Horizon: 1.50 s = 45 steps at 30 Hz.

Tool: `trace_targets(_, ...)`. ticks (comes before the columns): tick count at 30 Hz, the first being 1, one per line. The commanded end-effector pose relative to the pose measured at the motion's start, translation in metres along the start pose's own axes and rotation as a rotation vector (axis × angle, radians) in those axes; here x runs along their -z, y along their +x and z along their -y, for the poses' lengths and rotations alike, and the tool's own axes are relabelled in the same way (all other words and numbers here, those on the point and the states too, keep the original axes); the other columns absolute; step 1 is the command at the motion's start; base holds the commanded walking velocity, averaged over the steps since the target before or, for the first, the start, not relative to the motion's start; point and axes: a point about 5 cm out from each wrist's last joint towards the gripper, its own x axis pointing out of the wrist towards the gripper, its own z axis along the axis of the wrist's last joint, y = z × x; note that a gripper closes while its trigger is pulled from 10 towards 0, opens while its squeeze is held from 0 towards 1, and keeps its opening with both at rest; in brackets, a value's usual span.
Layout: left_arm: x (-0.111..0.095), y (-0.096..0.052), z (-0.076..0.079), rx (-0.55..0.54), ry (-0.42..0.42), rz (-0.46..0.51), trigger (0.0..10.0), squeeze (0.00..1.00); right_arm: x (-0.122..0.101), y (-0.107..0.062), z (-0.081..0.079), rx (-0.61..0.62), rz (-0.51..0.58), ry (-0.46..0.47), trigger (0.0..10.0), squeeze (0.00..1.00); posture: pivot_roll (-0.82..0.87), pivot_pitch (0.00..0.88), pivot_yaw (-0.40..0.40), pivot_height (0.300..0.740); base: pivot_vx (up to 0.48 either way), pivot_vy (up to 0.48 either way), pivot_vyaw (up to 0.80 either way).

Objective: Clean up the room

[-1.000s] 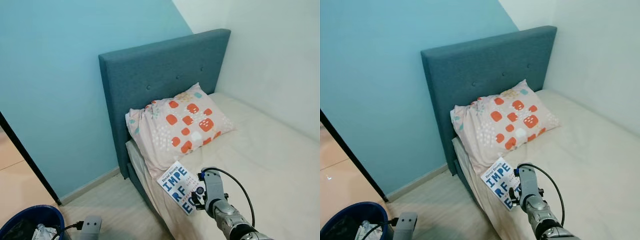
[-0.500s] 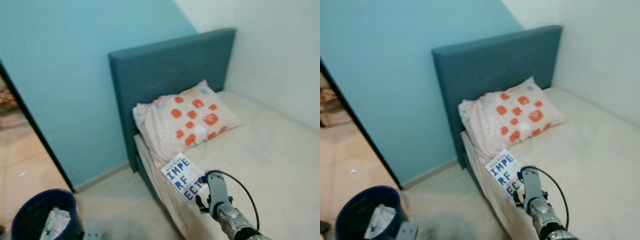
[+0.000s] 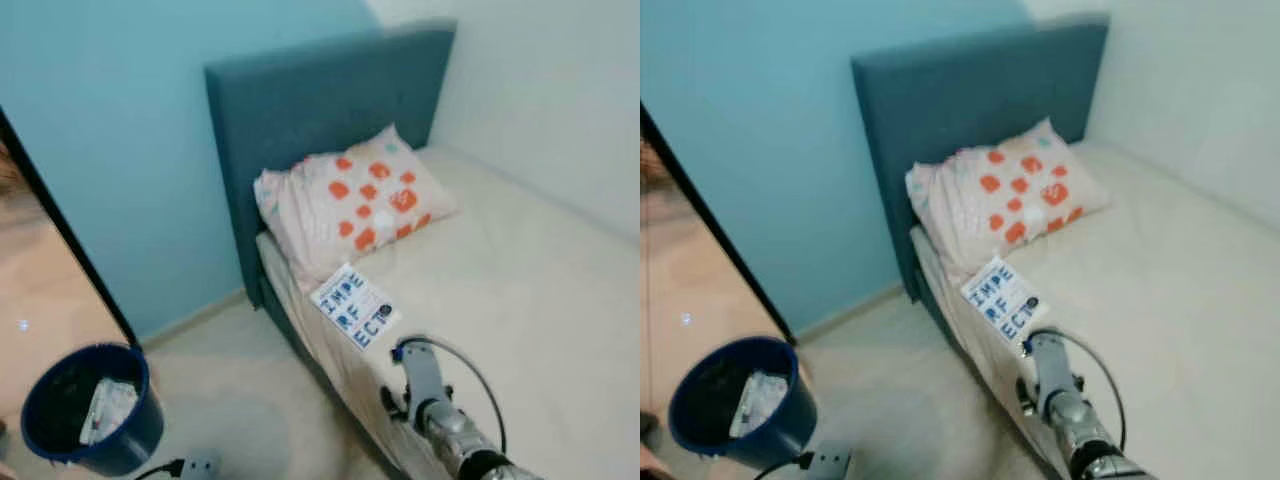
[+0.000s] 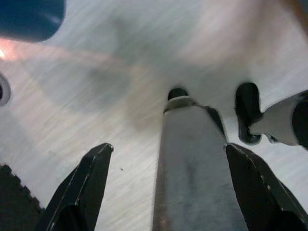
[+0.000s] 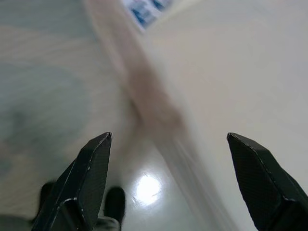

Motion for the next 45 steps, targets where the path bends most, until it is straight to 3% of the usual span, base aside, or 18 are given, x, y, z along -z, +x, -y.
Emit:
trace_targets(1, 0.0053, -0.0004, 0.0028, 0.007, 0.019, -0.028, 10.0, 0.00, 0.0068, -0.0009, -0.0002, 0.009, -0.026, 0.010, 10.0, 0.00, -0.10, 0.084, -0.024, 0.740, -0.326, 0.000, -0.75)
trace_targets(18, 0.0090, -0.0014, -0.0002, 0.030, 0.038, -0.028, 10.0, 0.00, 0.0065, -0.0011, 0.0018, 0.022, -0.021, 0.008, 10.0, 0.00, -0.11, 0.083, -0.025, 0.740, -0.225, 0.000, -0.73)
trace_targets(23, 0.0111, -0.0016, 0.0000, 0.043, 0.073, -0.044, 10.0, 0.00, 0.0061, -0.0010, 0.0020, 0.020, -0.022, -0.001, 10.0, 0.00, -0.11, 0.078, -0.028, 0.740, 0.000, -0.177, 0.00)
trace_targets(38, 0.0123, -0.0017, 0.0071, 0.069, 0.071, -0.045, 10.0, 0.00, 0.0074, -0.0010, 0.0016, 0.018, -0.036, -0.040, 10.0, 0.00, -0.11, 0.067, -0.029, 0.740, 0.000, -0.416, 0.00)
trace_targets(45, 0.0127, -0.0018, 0.0069, 0.071, 0.070, -0.046, 10.0, 0.00, 0.0079, -0.0009, 0.0012, 0.014, -0.045, -0.042, 10.0, 0.00, -0.11, 0.072, -0.030, 0.740, 0.000, 0.000, -0.77)
